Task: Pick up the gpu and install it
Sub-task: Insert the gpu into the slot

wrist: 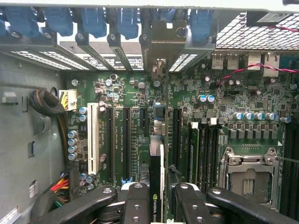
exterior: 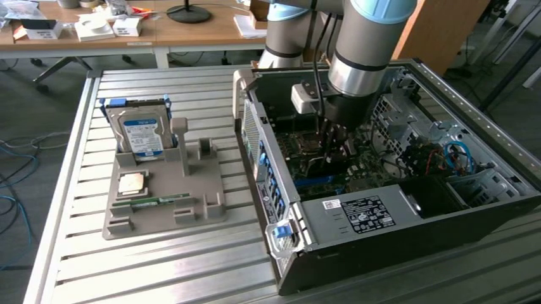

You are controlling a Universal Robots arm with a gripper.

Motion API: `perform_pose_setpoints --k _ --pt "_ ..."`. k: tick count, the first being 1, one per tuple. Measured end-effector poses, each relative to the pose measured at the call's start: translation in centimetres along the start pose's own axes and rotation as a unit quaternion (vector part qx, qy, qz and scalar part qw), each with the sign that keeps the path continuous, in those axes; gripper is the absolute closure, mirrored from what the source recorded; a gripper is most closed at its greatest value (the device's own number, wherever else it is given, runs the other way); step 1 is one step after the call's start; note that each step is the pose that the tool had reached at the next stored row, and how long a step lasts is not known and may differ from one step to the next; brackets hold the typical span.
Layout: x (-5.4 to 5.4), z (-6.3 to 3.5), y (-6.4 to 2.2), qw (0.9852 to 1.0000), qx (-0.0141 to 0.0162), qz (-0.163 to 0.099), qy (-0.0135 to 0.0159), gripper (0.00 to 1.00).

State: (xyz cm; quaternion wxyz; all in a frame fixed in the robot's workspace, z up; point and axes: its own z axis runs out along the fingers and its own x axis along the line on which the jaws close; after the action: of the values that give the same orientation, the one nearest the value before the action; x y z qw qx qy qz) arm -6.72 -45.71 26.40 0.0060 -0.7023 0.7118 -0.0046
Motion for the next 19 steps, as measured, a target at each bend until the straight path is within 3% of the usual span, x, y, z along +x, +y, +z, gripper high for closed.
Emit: perform_pose_setpoints --k 19 --pt "0.00 0.30 0.08 1.0000 0.0001 0.000 0.0000 0.74"
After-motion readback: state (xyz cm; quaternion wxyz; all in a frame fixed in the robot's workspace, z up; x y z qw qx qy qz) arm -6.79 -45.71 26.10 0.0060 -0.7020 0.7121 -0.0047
